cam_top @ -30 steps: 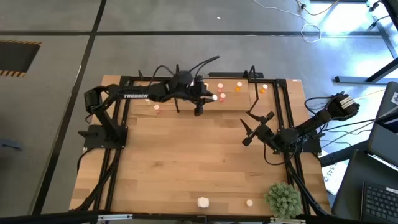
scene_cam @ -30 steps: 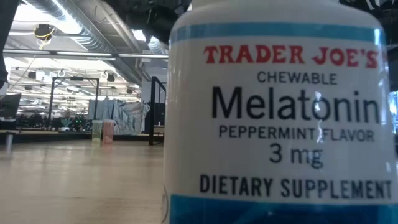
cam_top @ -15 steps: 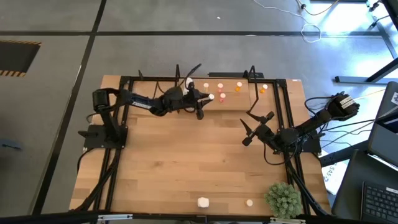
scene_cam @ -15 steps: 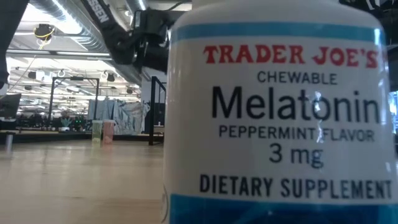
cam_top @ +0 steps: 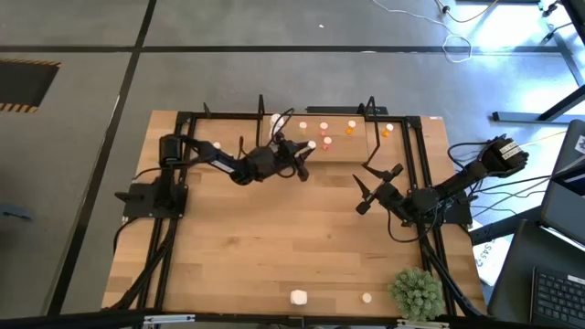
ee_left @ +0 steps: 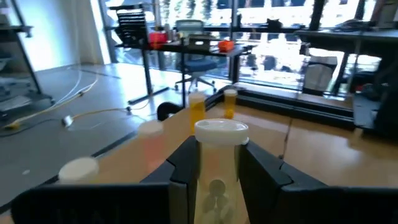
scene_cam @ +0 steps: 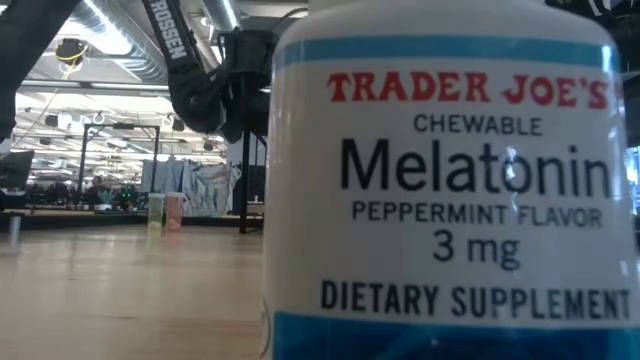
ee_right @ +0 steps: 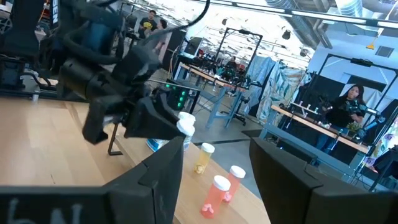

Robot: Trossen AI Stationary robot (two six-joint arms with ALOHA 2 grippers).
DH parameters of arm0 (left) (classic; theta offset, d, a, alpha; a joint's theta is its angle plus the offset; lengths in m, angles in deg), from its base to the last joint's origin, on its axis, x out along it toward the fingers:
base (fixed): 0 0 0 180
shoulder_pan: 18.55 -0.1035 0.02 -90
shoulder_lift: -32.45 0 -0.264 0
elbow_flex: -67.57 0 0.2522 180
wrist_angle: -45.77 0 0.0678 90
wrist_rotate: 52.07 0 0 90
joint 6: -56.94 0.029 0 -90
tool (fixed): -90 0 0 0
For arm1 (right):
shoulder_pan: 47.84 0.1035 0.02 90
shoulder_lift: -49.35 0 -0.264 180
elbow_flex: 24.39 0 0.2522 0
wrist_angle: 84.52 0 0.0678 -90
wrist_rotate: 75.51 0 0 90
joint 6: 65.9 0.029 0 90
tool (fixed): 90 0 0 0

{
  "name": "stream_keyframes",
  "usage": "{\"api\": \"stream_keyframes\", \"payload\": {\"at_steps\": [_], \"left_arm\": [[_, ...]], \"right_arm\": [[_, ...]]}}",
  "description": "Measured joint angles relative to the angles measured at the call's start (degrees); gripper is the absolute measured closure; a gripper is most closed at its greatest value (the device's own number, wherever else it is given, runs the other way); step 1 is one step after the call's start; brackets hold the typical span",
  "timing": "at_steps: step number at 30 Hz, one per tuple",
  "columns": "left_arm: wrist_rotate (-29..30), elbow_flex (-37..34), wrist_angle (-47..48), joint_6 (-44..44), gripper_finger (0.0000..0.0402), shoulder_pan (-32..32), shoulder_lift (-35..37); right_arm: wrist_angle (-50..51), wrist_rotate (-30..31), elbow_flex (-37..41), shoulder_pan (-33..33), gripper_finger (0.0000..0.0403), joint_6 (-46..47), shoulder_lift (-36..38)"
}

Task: Pick and place medicine bottles onto shelf by color
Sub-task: Put the bottom yellow pill bottle on the shelf aligned with the other yellow pill bottle

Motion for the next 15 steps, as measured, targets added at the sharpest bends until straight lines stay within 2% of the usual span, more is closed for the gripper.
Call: {"api": "stream_keyframes", "payload": {"at_steps": [11,15], "left_arm": [[5.6,0.0,-13.2,-1.0,0.0321,0.8,-7.8],[6.2,0.0,-14.4,-2.1,0.0320,0.7,-9.9]], "right_arm": [[0.0,0.0,0.0,0.0,0.0214,0.0,0.0],[0.0,0.0,0.0,0.0,0.0214,0.0,0.0]]}}
